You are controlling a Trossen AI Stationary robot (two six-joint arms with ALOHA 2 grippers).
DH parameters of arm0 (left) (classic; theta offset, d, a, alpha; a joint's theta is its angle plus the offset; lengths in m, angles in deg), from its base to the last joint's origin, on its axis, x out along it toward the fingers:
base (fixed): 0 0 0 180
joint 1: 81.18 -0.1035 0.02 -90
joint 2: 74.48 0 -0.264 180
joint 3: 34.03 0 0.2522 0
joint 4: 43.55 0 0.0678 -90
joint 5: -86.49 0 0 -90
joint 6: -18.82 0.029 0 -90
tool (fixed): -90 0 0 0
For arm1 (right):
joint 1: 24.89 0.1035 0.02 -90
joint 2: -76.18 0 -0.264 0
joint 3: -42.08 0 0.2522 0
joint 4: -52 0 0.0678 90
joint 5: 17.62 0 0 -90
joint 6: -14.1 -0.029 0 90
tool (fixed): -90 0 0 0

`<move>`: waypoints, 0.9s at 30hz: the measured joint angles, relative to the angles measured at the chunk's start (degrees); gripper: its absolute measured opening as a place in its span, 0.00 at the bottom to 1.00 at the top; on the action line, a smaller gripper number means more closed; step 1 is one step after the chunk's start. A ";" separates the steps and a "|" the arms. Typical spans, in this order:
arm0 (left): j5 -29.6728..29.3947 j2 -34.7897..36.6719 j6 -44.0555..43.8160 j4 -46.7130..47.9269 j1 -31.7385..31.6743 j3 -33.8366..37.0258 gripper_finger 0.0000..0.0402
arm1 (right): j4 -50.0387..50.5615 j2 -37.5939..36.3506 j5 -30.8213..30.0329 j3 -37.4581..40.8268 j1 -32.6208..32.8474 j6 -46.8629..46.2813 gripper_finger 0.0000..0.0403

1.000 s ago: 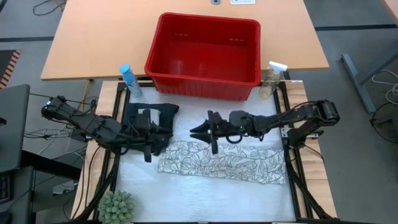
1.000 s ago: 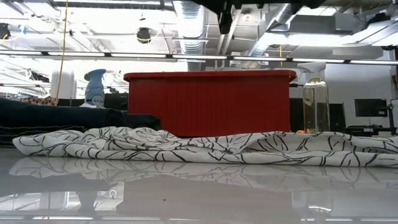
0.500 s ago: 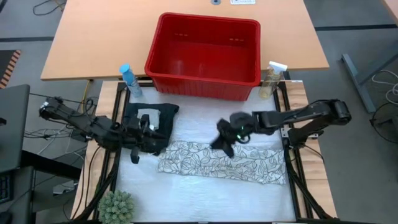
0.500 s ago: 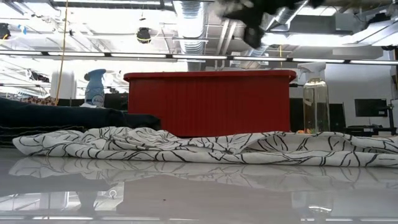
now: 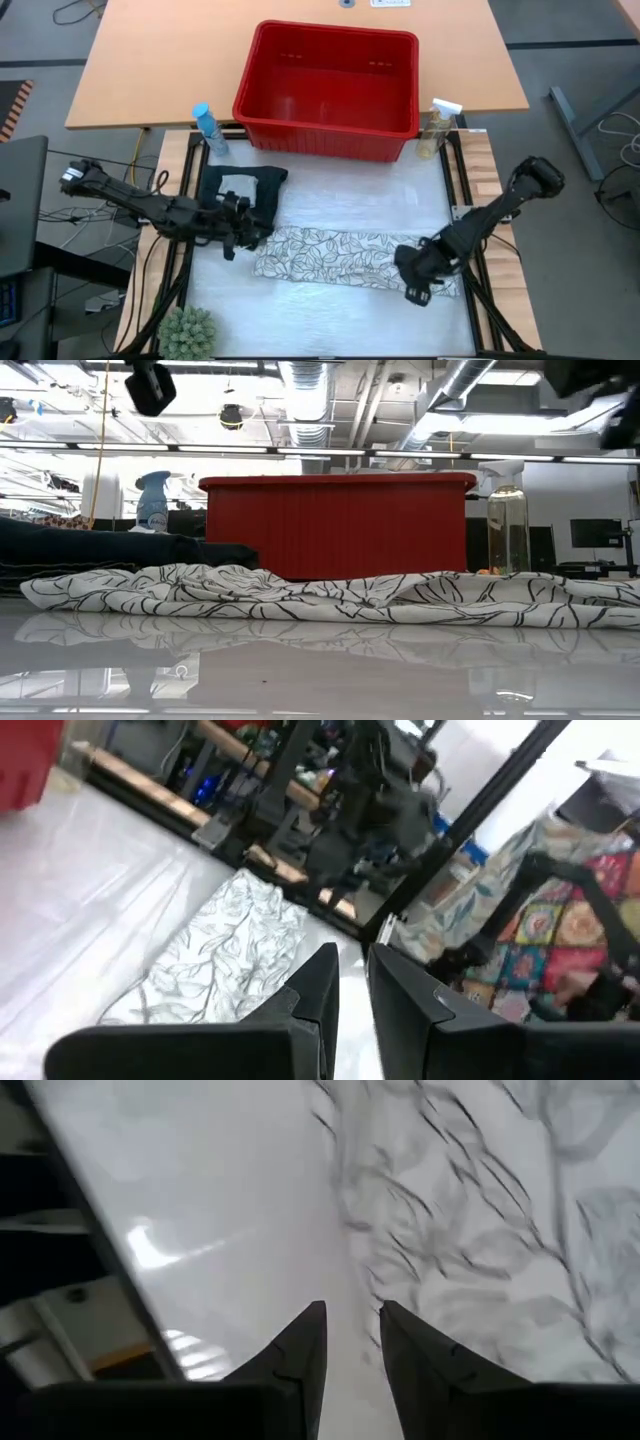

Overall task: Fold Laundry from Bin
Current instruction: Fold the white patterned shirt

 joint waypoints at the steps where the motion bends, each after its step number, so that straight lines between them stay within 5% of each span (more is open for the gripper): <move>1: -0.14 -0.61 -0.29 -1.25 -0.41 0.00 0.12 | 1.58 0.00 -0.56 0.00 1.48 -1.54 0.30; 8: 0.27 -4.21 -2.80 -2.03 -3.94 -0.04 0.16 | 6.55 1.89 -2.54 0.00 6.18 -8.17 0.33; 17: 4.51 -6.94 -6.75 -2.32 -5.26 -0.04 0.33 | 7.98 7.90 0.43 0.02 5.94 -5.58 0.53; 27: 3.26 -7.12 -8.33 -2.33 -5.37 -0.04 0.39 | 7.40 14.62 0.45 0.02 6.74 1.31 0.49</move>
